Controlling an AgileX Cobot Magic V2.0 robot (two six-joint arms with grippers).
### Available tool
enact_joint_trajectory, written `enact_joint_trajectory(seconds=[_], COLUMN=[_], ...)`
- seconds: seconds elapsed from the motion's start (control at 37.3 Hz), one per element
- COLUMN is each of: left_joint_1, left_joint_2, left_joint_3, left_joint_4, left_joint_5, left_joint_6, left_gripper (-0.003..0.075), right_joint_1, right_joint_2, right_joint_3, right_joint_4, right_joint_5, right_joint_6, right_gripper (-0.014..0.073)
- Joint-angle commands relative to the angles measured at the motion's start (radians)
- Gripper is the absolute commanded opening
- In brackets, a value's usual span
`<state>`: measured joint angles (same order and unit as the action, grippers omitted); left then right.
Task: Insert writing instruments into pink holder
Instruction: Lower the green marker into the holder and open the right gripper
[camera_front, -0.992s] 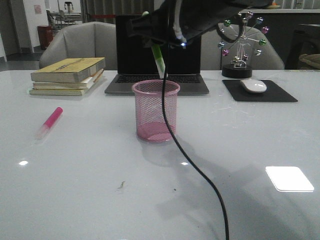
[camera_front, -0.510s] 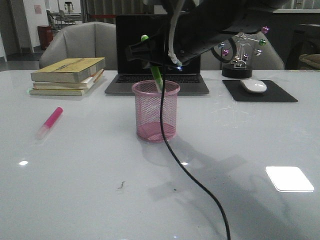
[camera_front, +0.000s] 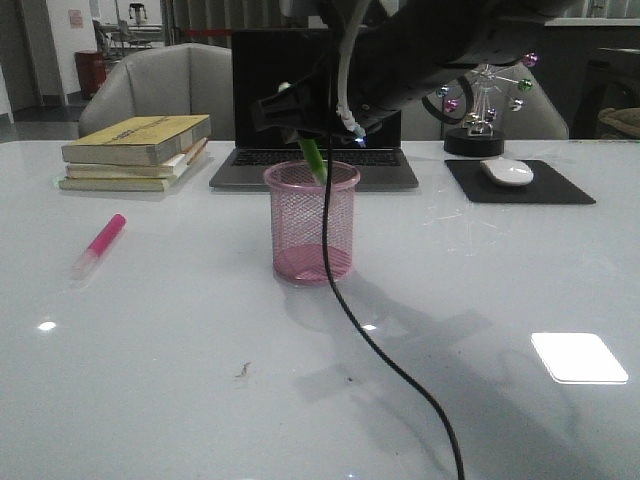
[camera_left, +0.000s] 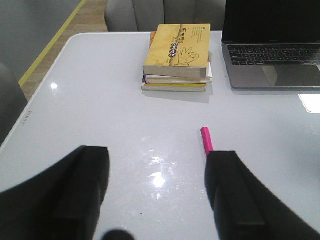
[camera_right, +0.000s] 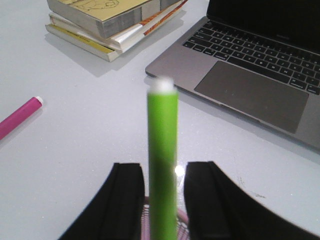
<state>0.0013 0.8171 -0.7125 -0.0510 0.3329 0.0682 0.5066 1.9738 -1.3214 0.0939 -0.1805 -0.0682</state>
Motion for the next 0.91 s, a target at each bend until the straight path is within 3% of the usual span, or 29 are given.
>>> enact_joint_trajectory(seconds=[0.0,0.24,0.51,0.89], left_joint_1=[-0.004,-0.004,-0.004,-0.004], left_joint_2=[-0.003,-0.003,-0.003,-0.003], left_joint_3=[-0.037,-0.037,-0.037,-0.037], left_joint_4=[-0.009,-0.009,-0.009,-0.009], left_joint_5=[-0.082,-0.082,-0.082,-0.082], left_joint_6=[-0.008,-0.008,-0.008,-0.008], left_gripper=[0.0479,0.0479,0.0479,0.0479], right_joint_1=[-0.001,-0.003,-0.041,-0.33], right_joint_2=[-0.059,-0.091,-0.267,-0.578], right_joint_3=[-0.024,-0.024,-0.024,-0.024], right_joint_4=[-0.012,-0.014,-0.052,-0.087], right_joint_5=[-0.031,0.014,0.181,0.469], right_joint_6=[-0.002,-0.004,-0.046,-0.046], right_gripper=[0.0388,0.0381,0.0381,0.0381])
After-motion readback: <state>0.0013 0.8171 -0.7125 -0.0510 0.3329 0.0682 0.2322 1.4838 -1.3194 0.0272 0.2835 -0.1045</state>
